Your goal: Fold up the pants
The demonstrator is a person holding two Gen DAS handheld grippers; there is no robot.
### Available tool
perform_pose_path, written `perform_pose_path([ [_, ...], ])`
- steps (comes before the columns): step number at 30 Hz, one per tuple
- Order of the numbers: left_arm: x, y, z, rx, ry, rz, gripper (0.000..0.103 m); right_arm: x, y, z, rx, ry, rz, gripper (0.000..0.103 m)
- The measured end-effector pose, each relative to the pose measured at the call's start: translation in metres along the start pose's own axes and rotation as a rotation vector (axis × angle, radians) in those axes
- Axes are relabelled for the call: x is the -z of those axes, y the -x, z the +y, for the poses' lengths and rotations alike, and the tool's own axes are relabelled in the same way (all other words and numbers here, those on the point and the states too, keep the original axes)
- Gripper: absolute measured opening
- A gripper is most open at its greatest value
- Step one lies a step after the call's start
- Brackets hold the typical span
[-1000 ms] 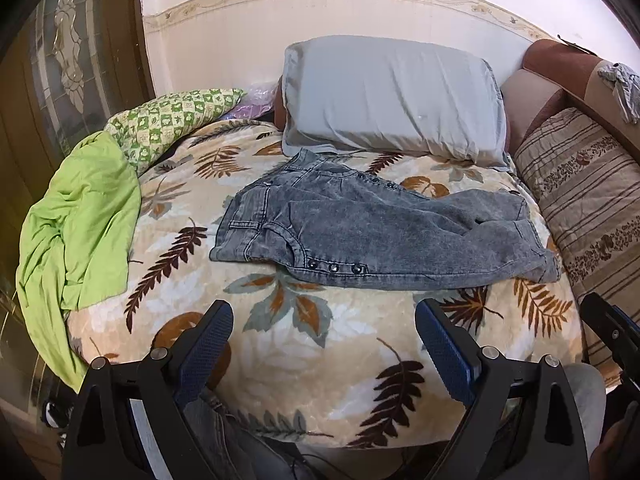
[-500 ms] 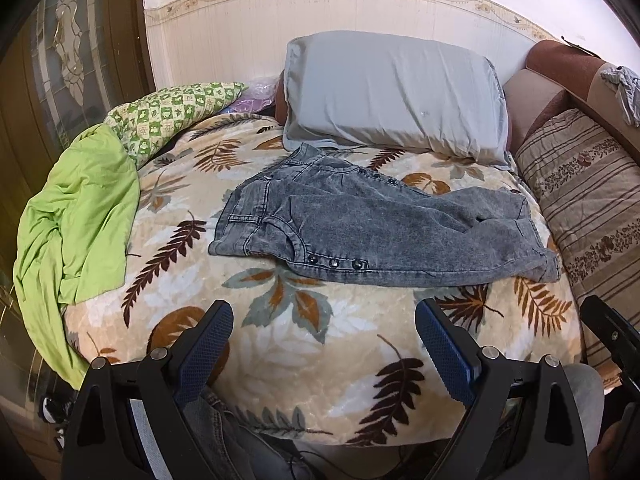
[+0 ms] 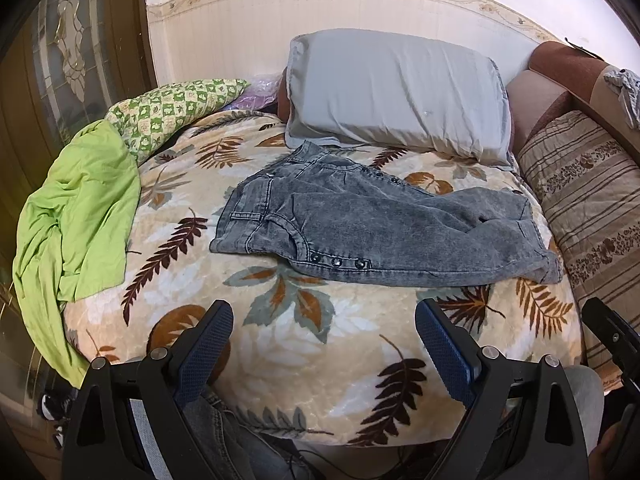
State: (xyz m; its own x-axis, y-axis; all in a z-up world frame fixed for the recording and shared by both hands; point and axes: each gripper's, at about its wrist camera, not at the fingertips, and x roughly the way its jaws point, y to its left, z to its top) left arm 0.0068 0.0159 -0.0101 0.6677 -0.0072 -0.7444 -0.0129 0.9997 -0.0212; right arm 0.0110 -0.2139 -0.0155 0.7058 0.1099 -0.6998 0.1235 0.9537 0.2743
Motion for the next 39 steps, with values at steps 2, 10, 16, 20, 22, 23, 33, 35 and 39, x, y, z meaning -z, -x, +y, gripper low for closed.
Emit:
perform_pose_path([
  [2, -0.001, -0.002, 0.001, 0.001, 0.004, 0.004, 0.093, -0.001, 0.000, -0.001, -0.001, -0.004, 0.002, 0.096],
  [10, -0.008, -0.028, 0.008, 0.028, 0.025, 0.057, 0.093, -0.005, -0.012, -0.015, 0.002, -0.033, 0.032, 0.096],
  [16, -0.020, -0.072, 0.016, 0.057, 0.054, 0.137, 0.092, -0.008, -0.040, -0.033, 0.002, -0.082, 0.104, 0.093],
  [20, -0.028, -0.108, 0.019, 0.090, 0.073, 0.190, 0.092, -0.009, -0.058, -0.043, 0.012, -0.087, 0.135, 0.092],
  [22, -0.033, -0.126, 0.020, 0.099, 0.081, 0.209, 0.092, -0.011, -0.067, -0.047, 0.015, -0.088, 0.144, 0.092],
  [23, -0.033, -0.134, 0.020, 0.101, 0.084, 0.219, 0.092, -0.012, -0.071, -0.049, 0.017, -0.090, 0.148, 0.092],
  [33, -0.044, -0.234, 0.012, 0.159, 0.129, 0.347, 0.087, -0.035, -0.139, -0.085, 0.015, -0.162, 0.230, 0.088],
  [35, -0.047, -0.250, 0.012, 0.177, 0.147, 0.368, 0.087, -0.041, -0.152, -0.092, 0.017, -0.169, 0.244, 0.084],
  [39, -0.052, -0.288, 0.016, 0.216, 0.200, 0.421, 0.087, -0.051, -0.178, -0.106, 0.023, -0.202, 0.266, 0.079],
])
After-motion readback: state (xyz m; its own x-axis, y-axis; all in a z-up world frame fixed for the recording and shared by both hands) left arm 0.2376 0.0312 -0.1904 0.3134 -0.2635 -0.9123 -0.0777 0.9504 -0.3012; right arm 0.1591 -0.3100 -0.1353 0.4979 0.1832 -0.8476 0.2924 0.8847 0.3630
